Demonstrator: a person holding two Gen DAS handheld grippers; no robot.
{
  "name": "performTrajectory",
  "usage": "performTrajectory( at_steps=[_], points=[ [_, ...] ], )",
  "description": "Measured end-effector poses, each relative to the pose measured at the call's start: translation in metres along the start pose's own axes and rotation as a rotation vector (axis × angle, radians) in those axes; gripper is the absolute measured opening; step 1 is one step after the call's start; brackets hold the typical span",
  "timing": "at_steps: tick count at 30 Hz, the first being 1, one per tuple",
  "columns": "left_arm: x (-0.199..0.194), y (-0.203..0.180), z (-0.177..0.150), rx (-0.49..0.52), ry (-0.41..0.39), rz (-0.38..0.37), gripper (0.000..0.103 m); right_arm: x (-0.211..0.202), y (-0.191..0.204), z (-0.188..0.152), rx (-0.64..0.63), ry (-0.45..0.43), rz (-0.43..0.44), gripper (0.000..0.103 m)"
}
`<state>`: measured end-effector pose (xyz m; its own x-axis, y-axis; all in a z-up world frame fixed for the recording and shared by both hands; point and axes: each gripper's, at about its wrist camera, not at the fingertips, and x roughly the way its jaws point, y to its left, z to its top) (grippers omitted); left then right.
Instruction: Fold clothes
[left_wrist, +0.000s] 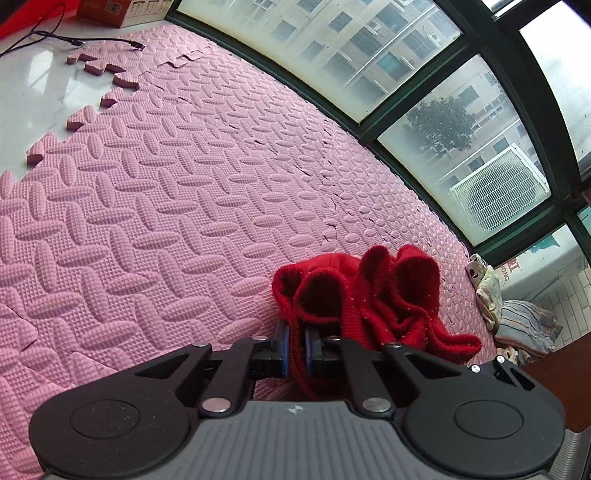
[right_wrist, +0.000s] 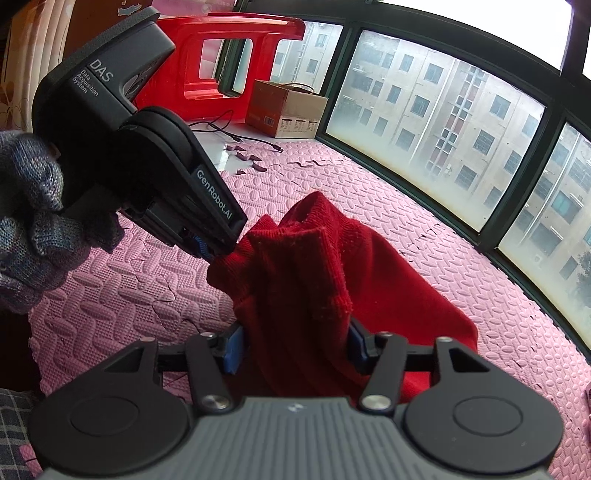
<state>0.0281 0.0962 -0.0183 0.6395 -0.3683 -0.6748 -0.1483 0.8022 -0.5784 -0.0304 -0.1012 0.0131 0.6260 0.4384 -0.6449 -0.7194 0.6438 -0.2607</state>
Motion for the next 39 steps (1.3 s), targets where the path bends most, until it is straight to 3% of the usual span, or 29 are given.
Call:
performTrajectory(
  at_steps=[6, 10, 17, 21, 25, 33, 39],
  points=[
    [0.005, -0.003, -0.003, 0.046, 0.015, 0.034, 0.009, -0.025, -0.010, -0.001, 0.043, 0.006, 0.053, 0.057],
    [0.007, 0.002, -0.001, 0.035, 0.038, 0.011, 0.009, -0.045, -0.031, -0.002, 0.135, 0.005, 0.097, 0.058],
    [0.010, 0.009, 0.001, 0.025, 0.059, -0.002, 0.009, -0.057, -0.094, -0.011, 0.355, 0.000, 0.036, 0.058],
    [0.009, 0.009, 0.002, 0.040, 0.059, -0.003, 0.010, -0.042, -0.129, -0.023, 0.439, 0.032, -0.031, 0.058],
    [0.011, 0.009, 0.005, 0.059, 0.066, -0.001, 0.010, -0.021, -0.158, -0.041, 0.568, 0.073, -0.041, 0.057],
    [0.015, 0.010, 0.014, 0.082, 0.082, 0.006, 0.010, 0.001, -0.194, -0.065, 0.759, 0.078, -0.047, 0.053],
    [0.018, 0.014, 0.020, 0.079, 0.089, 0.010, 0.010, 0.020, -0.202, -0.069, 0.819, 0.084, -0.007, 0.053]
  ],
)
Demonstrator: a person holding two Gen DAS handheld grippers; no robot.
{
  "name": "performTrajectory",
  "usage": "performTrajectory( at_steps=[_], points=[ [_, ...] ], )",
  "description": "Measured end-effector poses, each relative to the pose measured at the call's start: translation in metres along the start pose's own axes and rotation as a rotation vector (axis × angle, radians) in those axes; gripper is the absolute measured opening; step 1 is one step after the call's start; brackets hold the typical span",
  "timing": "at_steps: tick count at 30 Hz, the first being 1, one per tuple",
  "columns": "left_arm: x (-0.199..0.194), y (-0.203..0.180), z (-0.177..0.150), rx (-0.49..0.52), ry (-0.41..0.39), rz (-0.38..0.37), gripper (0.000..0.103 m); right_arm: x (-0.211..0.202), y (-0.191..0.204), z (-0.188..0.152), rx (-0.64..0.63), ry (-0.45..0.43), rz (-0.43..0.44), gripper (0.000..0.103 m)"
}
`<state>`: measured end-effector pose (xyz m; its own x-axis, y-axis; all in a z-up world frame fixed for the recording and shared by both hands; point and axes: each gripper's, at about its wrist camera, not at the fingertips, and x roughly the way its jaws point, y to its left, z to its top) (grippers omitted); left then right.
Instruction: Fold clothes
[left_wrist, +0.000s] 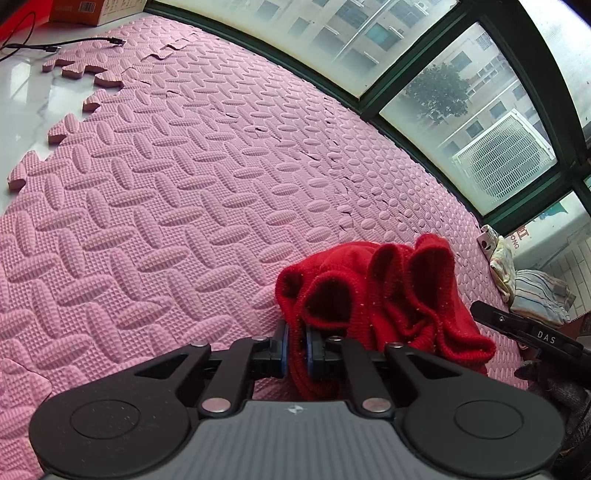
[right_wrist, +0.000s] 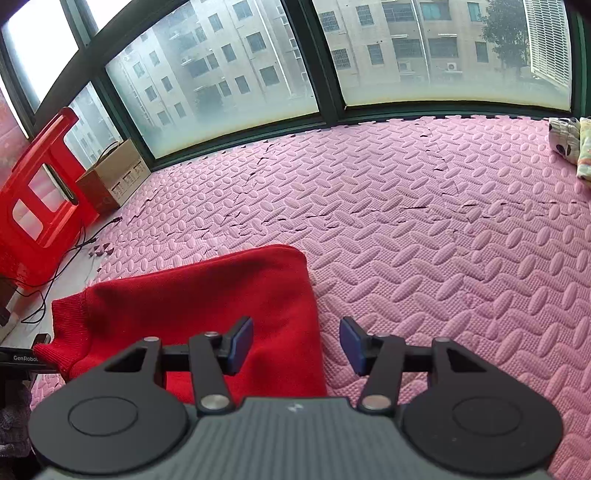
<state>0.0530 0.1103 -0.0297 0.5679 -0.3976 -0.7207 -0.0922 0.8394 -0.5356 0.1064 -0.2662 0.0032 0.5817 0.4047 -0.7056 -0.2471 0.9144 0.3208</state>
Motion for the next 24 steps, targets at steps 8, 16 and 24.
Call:
performTrajectory(
  at_steps=[8, 16, 24],
  points=[
    [0.005, 0.004, 0.008, -0.004, 0.018, 0.003, 0.011, 0.028, -0.019, -0.007, 0.130, 0.071, 0.096, 0.053],
    [0.008, 0.000, 0.015, 0.008, 0.021, 0.023, 0.011, 0.031, -0.021, -0.011, 0.178, 0.058, 0.136, 0.039],
    [-0.001, -0.015, 0.021, 0.056, -0.001, 0.041, 0.008, 0.008, -0.009, -0.014, 0.178, -0.022, 0.123, 0.024]
  ],
)
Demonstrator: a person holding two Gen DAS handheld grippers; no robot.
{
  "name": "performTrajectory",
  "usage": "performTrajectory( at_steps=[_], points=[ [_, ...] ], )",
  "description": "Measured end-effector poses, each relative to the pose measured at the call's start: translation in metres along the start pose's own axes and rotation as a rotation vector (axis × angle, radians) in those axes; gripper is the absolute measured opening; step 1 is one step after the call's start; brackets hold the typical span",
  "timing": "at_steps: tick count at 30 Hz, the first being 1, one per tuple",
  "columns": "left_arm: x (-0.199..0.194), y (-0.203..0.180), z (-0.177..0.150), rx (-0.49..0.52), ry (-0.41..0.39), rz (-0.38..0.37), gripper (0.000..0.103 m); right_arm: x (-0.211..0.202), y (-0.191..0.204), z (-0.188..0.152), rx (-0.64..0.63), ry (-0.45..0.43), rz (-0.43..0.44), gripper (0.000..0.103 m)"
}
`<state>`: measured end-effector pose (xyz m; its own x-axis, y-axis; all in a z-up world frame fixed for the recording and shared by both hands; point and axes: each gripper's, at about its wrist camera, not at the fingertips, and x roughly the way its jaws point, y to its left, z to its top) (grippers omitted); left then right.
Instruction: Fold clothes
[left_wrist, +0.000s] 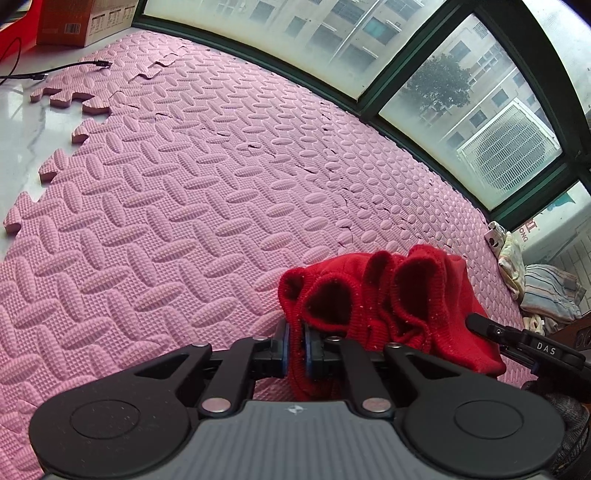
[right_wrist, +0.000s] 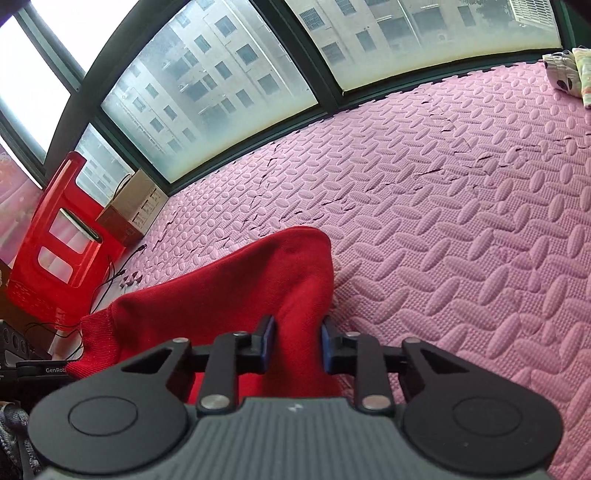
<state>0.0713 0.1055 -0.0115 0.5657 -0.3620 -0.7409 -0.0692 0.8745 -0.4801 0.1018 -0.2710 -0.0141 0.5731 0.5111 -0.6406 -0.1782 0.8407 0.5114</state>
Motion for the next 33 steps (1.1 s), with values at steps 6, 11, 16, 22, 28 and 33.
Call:
performTrajectory(
  at_steps=[6, 11, 16, 22, 28, 33],
  points=[
    [-0.008, -0.018, 0.004, 0.035, -0.016, -0.015, 0.002, -0.030, 0.012, -0.007, -0.016, -0.071, -0.028, 0.022],
    [-0.008, -0.039, -0.001, 0.072, -0.018, -0.038, 0.000, -0.047, 0.014, -0.009, -0.001, -0.104, -0.063, 0.022],
    [-0.001, -0.037, -0.004, 0.058, -0.016, -0.035, 0.000, -0.050, 0.001, -0.015, 0.034, -0.099, -0.090, 0.022],
    [0.006, -0.020, -0.005, 0.003, 0.002, -0.052, 0.008, -0.041, -0.013, -0.019, 0.076, -0.071, -0.089, 0.023],
    [0.016, -0.003, -0.006, -0.075, 0.023, -0.096, 0.026, -0.032, -0.027, -0.023, 0.114, -0.051, -0.068, 0.031],
    [0.026, 0.006, -0.006, -0.117, 0.040, -0.115, 0.026, -0.026, -0.032, -0.024, 0.125, -0.038, -0.049, 0.039]
  ],
)
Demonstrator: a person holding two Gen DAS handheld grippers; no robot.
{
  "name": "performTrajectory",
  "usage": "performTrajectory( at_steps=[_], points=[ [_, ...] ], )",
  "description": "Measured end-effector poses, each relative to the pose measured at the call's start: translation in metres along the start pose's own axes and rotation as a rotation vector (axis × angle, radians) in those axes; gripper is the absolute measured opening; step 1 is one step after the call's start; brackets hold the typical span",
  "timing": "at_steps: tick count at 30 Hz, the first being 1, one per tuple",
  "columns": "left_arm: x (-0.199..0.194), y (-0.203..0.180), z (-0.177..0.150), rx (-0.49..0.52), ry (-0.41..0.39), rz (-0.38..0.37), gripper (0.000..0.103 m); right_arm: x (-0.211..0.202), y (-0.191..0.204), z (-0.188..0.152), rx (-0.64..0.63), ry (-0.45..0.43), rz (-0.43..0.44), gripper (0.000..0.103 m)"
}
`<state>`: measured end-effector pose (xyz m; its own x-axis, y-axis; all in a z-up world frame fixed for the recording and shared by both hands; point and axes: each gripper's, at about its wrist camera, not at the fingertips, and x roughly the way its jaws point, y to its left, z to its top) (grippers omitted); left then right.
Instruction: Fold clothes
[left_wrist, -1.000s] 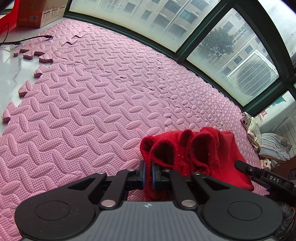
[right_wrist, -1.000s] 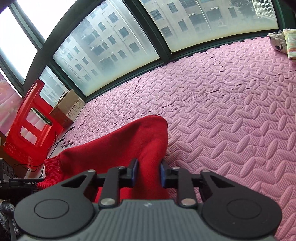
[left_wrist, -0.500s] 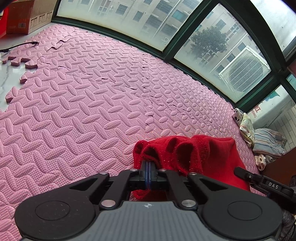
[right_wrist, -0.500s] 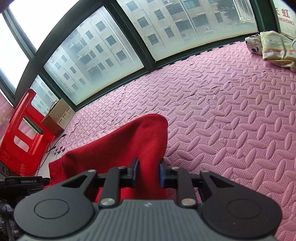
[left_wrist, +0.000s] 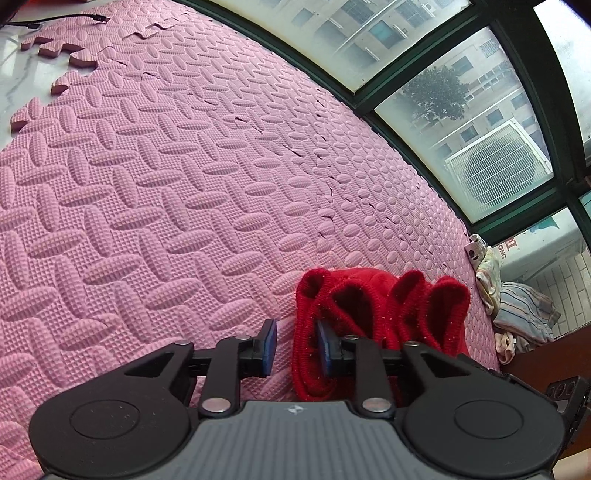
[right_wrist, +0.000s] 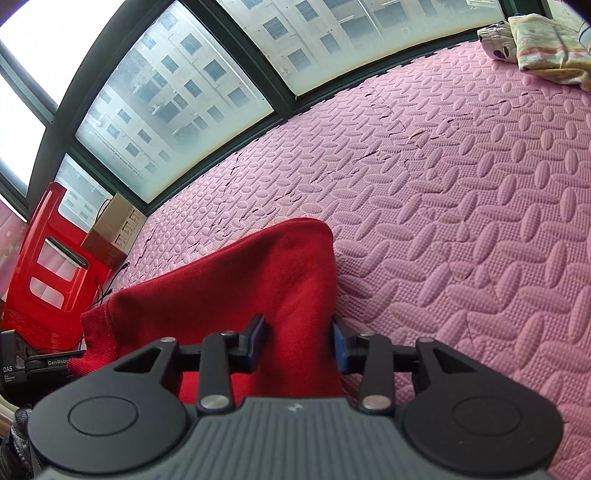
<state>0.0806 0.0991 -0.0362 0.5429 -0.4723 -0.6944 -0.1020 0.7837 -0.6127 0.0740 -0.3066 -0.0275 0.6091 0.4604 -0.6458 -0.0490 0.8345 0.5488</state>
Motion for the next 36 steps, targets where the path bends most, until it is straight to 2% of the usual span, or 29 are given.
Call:
performTrajectory(
  at_steps=[3, 4, 6, 7, 10, 13, 25, 36],
  points=[
    [0.002, 0.002, 0.000, -0.010, -0.002, -0.029, 0.021, 0.005, -0.003, 0.000, 0.014, 0.002, 0.002, 0.040],
    [0.003, 0.003, 0.000, -0.022, 0.004, -0.047, 0.012, 0.007, -0.004, 0.000, 0.025, 0.003, 0.005, 0.040],
    [0.003, 0.001, -0.001, -0.031, 0.003, -0.071, 0.007, 0.008, -0.004, -0.001, 0.037, 0.003, 0.009, 0.041],
    [0.002, 0.000, -0.001, -0.030, -0.003, -0.078, 0.005, 0.007, -0.003, -0.001, 0.037, -0.002, 0.013, 0.038],
    [-0.003, -0.005, -0.002, -0.022, -0.017, -0.089, 0.006, 0.001, -0.001, -0.001, 0.040, -0.030, 0.037, 0.027],
    [-0.007, -0.013, -0.002, -0.014, -0.024, -0.086, 0.005, -0.007, 0.005, 0.001, 0.025, -0.054, 0.031, 0.024],
    [-0.007, -0.064, 0.000, 0.074, -0.021, -0.099, 0.005, -0.046, 0.008, 0.011, 0.017, -0.142, -0.025, 0.022],
    [0.027, -0.127, -0.007, 0.133, 0.030, -0.119, 0.005, -0.091, -0.012, 0.026, 0.026, -0.227, -0.108, 0.022]
  ],
)
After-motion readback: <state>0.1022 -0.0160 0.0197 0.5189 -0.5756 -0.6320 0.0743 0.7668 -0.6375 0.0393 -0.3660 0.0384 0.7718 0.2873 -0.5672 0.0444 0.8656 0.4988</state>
